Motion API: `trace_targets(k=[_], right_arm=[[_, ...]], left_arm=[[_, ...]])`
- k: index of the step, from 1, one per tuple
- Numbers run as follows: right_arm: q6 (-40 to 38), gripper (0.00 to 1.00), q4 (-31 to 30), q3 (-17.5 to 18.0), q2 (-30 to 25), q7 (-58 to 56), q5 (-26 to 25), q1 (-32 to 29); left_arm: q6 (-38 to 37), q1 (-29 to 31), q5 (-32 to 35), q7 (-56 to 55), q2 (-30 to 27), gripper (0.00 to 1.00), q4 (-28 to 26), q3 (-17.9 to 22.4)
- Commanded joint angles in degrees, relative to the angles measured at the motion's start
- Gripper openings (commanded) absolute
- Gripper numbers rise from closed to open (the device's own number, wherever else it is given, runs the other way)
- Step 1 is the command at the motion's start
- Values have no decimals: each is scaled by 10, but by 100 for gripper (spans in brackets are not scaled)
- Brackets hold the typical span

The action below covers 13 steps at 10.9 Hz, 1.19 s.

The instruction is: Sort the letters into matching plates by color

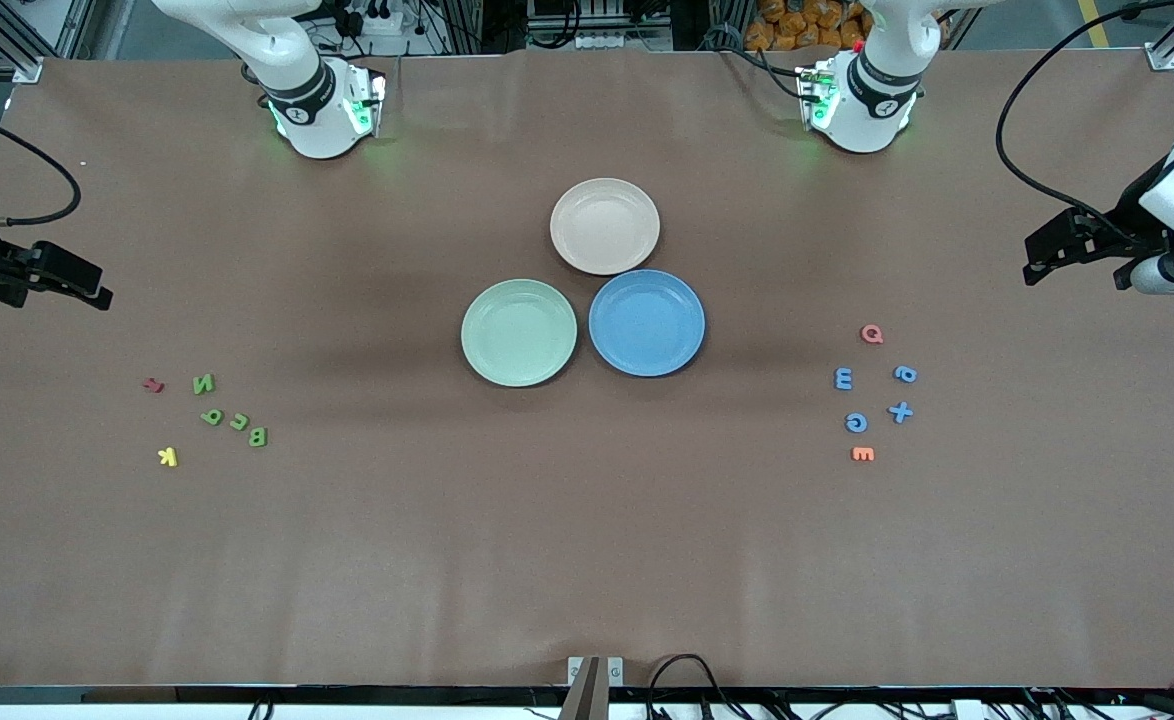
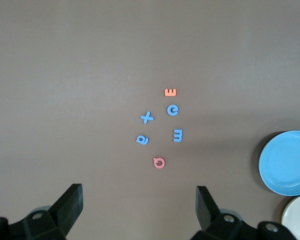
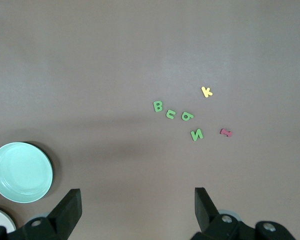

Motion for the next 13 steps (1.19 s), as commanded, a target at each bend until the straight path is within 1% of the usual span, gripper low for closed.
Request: trace_targets(k=[1,8,11,13], right_arm=[[0,100,-1,10,-6,-3,-8,-8],[-4,100,-1,6,-4,-3,-7,-13],[-7,100,-1,6,-4,-3,-7,-13],[-7,100,-1,6,-5,-3,-7,-13]], left_arm=[[-1,4,-11,13,5,100,10,-2],[-3,2,-8,13,6,100,10,-2],[-23,2,-8,15,16,100,7,-4],[-24,0,-7,14,14,100,10,-6]])
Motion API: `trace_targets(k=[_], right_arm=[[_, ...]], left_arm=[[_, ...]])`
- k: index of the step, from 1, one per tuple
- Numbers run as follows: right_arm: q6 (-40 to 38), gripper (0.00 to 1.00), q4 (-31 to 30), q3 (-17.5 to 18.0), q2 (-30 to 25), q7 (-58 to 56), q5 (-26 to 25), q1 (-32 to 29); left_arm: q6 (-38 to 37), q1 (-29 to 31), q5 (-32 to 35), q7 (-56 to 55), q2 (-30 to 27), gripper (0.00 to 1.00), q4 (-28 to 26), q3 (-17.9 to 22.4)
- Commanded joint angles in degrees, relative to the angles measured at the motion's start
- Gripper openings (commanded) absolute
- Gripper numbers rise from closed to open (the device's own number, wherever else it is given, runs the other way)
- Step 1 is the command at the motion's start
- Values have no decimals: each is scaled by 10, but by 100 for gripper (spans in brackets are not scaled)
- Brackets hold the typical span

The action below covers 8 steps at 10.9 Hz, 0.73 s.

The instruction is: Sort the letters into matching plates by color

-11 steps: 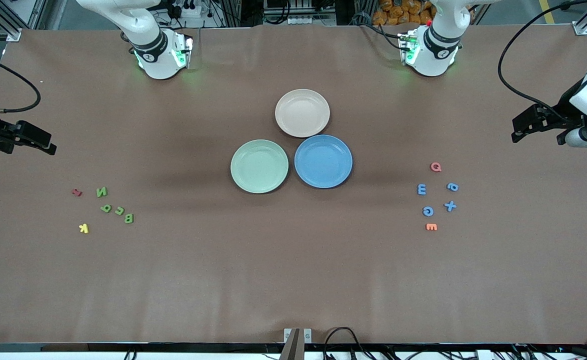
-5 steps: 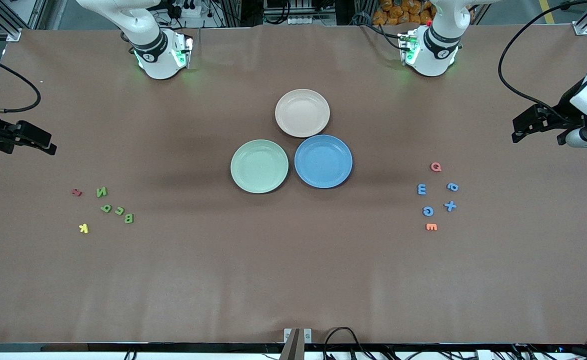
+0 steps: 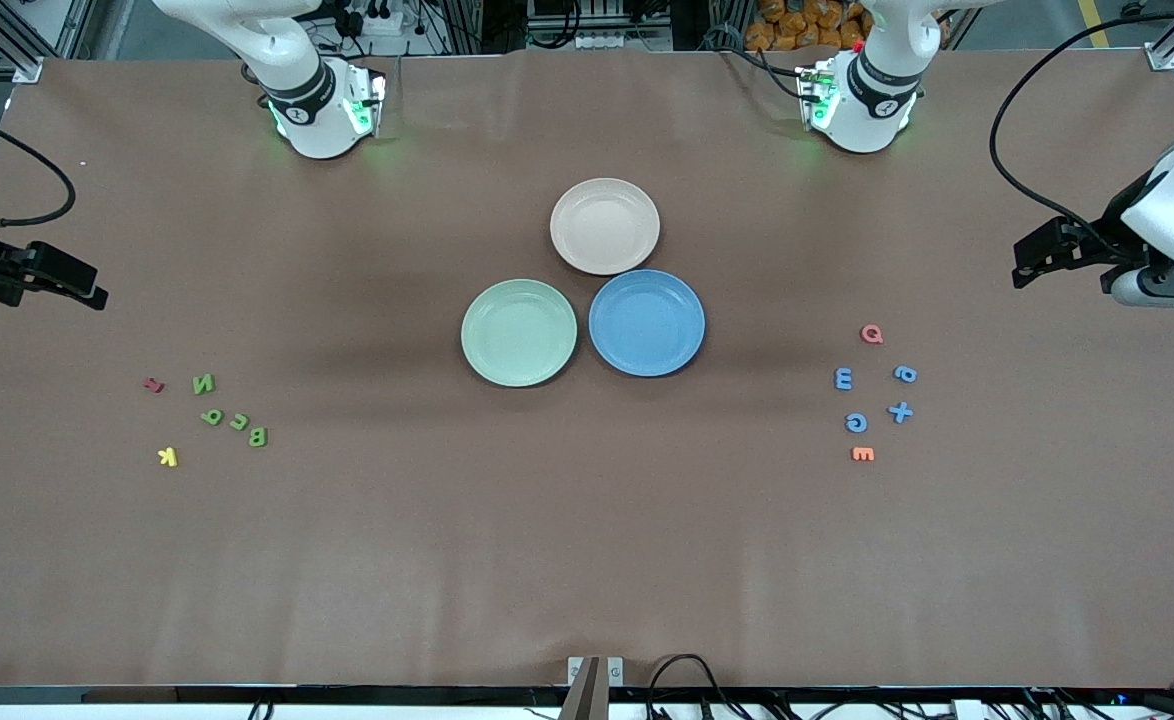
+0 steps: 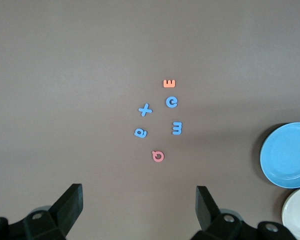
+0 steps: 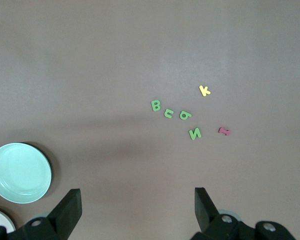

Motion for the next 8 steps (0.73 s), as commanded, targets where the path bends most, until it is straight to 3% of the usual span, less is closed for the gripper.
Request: trace_targets(k=[1,5,8], right_arm=[[-5,100,0,7,-6,-3,-7,-8],[2,100,-1,7,-2,-3,-4,-10],[2,100,-2,7,-1,-3,-4,-10]], left_arm=[[-12,1,-7,11,1,100,10,-5],[-9,20,1,-6,11,100,-1,-4],[11,22,-4,-91,33,100,-12,-5]])
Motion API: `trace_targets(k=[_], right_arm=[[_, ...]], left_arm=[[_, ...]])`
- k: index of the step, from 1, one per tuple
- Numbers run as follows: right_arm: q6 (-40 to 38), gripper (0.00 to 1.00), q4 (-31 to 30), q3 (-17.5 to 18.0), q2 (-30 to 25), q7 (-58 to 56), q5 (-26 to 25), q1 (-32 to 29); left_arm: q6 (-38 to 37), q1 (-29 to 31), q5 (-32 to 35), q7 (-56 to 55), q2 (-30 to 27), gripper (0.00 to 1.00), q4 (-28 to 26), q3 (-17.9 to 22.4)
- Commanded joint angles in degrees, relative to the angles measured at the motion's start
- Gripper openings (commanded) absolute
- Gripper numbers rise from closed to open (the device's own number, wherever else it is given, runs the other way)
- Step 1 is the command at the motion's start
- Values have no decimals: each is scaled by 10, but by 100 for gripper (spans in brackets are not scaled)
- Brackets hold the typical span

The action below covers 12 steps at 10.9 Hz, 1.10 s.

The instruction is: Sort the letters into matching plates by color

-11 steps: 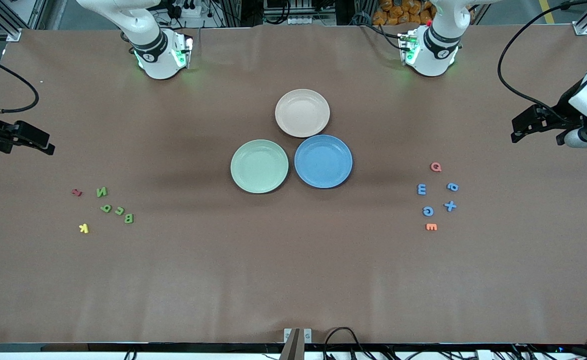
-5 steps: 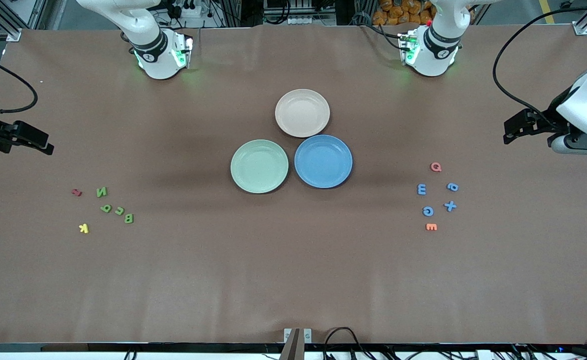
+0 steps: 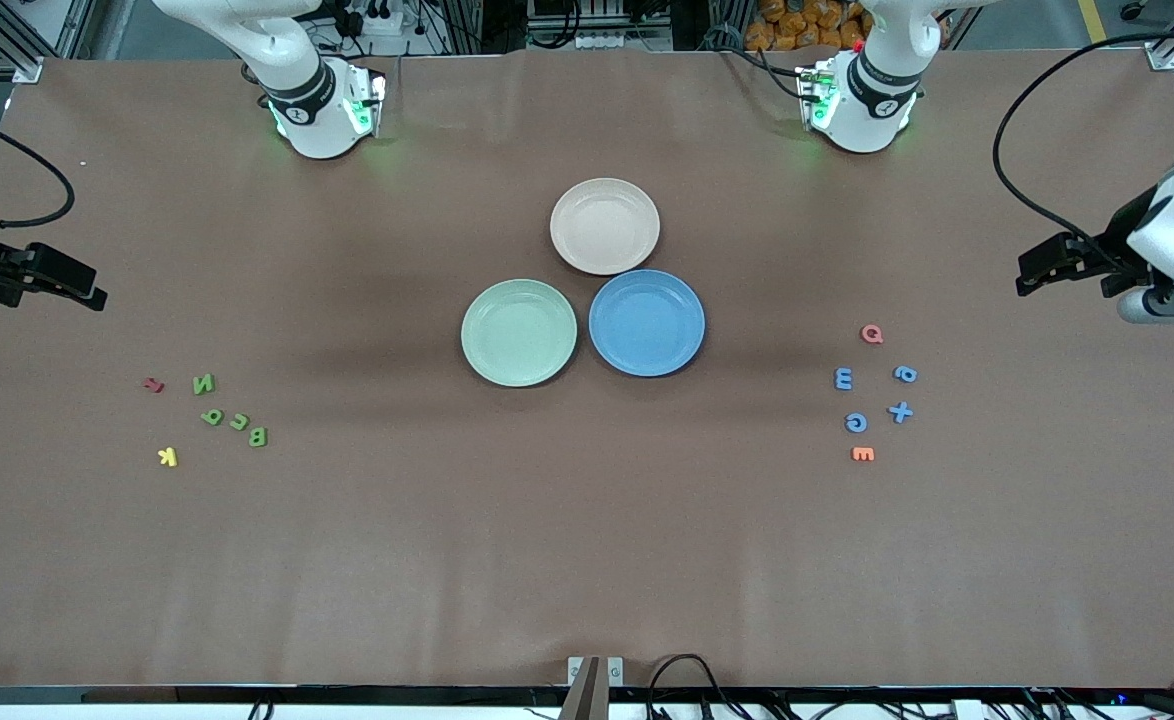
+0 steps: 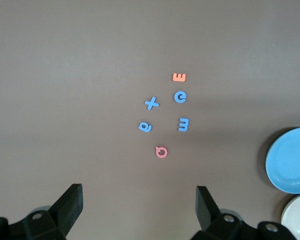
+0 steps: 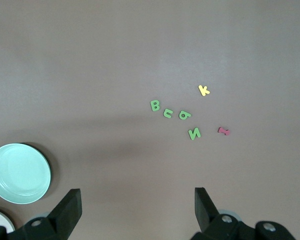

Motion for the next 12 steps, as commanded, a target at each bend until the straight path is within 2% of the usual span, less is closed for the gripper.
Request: trace_targets(k=[1,4,7,10,12], right_arm=[[2,100,-2,7,-2,-3,-4,-8],[34,100,-24,7,-1,-3,-2,-9],[145,100,-114,7,-1,-1,0,-9],[221,100,-181,7,10,4,3,-8],[269,100,-212,9,34,5,7,-4]], left_arm=[[22,-1,-4,-78,15,100,-12,-3],[38,1,9,-76,54,100,-13,-2],[98,5,17,-73,108,100,-22,-1],[228,23,22,-73,120,100,-105,1],[253,19,34,-79,128,100,-123,1]])
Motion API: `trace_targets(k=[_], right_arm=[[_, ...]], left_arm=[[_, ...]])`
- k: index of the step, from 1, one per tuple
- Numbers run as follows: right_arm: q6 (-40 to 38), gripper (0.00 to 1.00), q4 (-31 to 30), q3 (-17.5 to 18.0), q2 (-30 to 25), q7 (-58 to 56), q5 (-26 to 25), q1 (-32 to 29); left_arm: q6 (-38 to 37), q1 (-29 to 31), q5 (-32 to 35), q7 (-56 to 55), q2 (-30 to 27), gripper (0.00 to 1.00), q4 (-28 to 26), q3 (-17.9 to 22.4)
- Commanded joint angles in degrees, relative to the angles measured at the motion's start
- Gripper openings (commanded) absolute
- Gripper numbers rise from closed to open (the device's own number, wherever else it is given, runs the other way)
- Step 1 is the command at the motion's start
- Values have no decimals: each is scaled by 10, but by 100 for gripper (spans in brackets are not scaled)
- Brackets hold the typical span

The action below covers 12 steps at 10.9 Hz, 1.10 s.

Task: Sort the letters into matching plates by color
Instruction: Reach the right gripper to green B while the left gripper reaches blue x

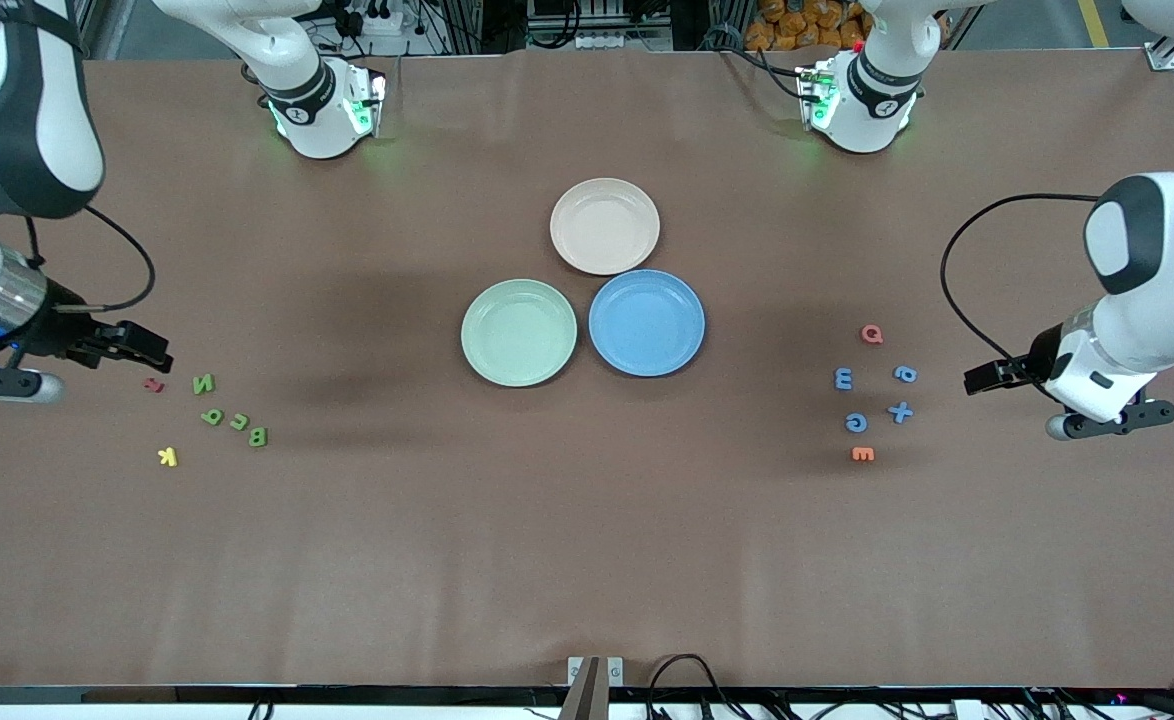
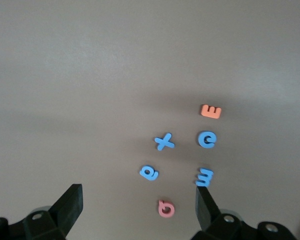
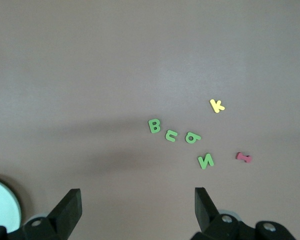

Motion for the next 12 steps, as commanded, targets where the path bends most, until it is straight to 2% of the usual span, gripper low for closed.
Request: trace_targets(k=[1,3,6,10,12], right_arm=[[74,100,-51,9,27,5,5,1],[133,100,-75,9,59,5,5,13],[225,100,-98,9,118,5,5,28],[262,100,-101,9,161,5,4,30],[291,100,-101,9,185,4,1,25]], left_arm=[[35,0,21,-13,-1,100,-33,-2],[64,2,21,-12,4,100,-60,-2],[78,3,21,-13,16,100,-68,-3],[151,0,21,-17,23,100,-106,-2],[168,2,21,-17,37,100,-107,-3]])
